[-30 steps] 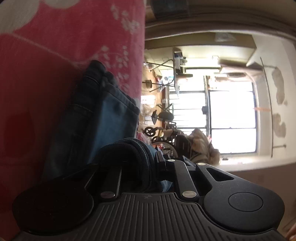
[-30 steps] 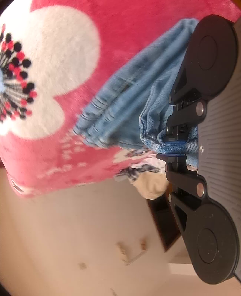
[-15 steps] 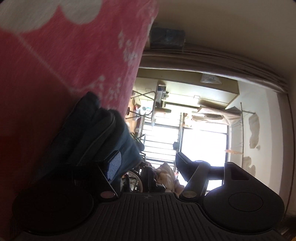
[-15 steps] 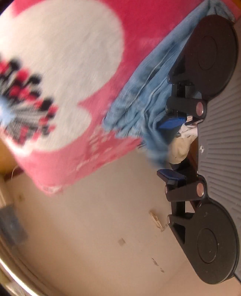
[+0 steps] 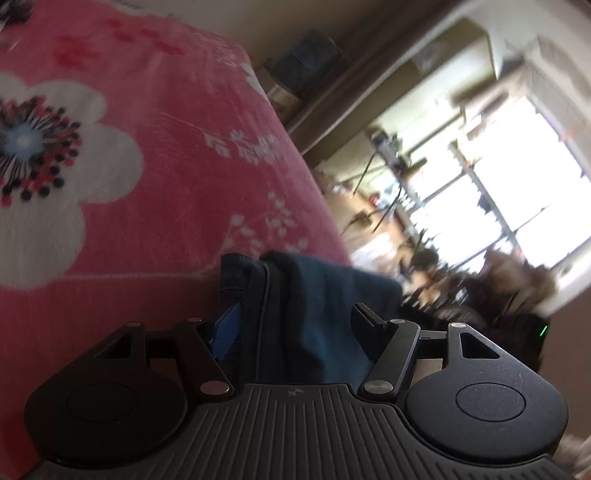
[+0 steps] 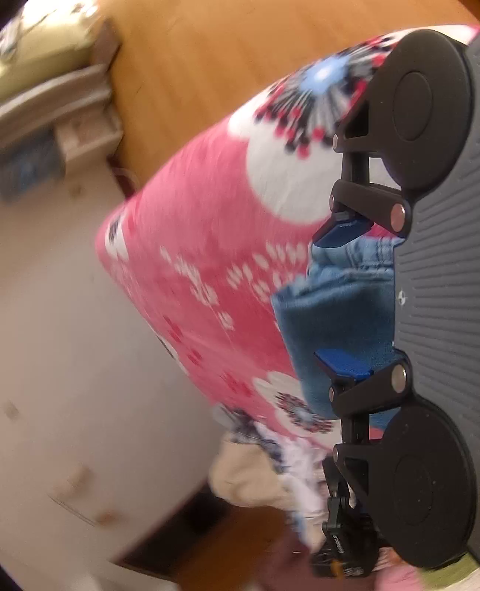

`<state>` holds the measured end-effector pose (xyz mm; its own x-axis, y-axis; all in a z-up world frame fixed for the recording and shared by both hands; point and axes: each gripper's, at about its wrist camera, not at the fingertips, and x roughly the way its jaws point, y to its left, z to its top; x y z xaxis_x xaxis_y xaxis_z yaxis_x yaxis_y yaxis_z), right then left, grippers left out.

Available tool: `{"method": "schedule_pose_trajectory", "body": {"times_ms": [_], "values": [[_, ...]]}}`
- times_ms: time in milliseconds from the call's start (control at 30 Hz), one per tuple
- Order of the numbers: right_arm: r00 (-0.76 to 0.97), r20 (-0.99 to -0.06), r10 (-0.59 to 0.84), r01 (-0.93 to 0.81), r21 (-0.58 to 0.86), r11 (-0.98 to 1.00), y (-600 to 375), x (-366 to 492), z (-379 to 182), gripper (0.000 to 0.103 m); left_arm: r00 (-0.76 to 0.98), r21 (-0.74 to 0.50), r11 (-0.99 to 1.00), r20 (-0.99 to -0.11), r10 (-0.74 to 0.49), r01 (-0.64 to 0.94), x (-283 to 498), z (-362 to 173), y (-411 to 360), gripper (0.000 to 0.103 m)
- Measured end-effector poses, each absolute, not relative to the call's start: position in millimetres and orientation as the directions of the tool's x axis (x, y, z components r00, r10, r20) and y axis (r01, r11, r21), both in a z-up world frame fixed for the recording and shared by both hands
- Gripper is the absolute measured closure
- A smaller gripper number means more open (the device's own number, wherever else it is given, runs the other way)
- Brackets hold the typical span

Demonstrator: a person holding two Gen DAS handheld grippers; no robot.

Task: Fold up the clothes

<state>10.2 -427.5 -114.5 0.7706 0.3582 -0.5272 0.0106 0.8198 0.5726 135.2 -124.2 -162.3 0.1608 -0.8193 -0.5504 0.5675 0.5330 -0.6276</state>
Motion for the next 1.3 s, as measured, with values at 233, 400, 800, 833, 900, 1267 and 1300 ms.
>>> {"method": "schedule_pose_trajectory", "body": {"times_ms": [233,400,800,833,900,1267,1300], "values": [[0.801,-0.484,0.351,0.047,0.636,0.77,-435.3,19.0,-114.2,0.041,0.19,-0.629,0.527,-0.523,-0.831,0.571,131.7,-157.1,-116.9,0.057],[0.806,-0.49,0.331,0.048,0.612,0.789,-439.3,17.7,-108.6,0.045,0.201,-0.624,0.534,-0.525,-0.827,0.57,130.1,-157.6,-108.9,0.075],[0.786,-0.538,0.304,0.091,0.587,0.805,-433.8,10.1,-101.7,0.062,0.136,-0.621,0.492,-0.53,-0.837,0.61,115.2,-157.9,-120.3,0.072],[0.783,-0.544,0.301,0.101,0.589,0.802,-433.8,10.7,-103.0,0.062,0.13,-0.621,0.488,-0.53,-0.838,0.614,114.0,-157.9,-121.3,0.071],[0.776,-0.552,0.306,0.117,0.603,0.789,-434.2,10.6,-106.7,0.063,0.104,-0.656,0.472,-0.518,-0.849,0.589,117.8,-163.2,-121.9,0.071],[0.757,-0.545,0.361,0.152,0.684,0.713,-433.3,11.4,-121.7,0.073,0.084,-0.761,0.422,-0.441,-0.894,0.493,128.2,-174.8,-106.1,0.073],[0.757,-0.543,0.364,0.155,0.69,0.707,-433.4,11.5,-122.4,0.073,0.087,-0.771,0.426,-0.44,-0.894,0.473,131.9,-178.1,-106.8,0.072]]}}
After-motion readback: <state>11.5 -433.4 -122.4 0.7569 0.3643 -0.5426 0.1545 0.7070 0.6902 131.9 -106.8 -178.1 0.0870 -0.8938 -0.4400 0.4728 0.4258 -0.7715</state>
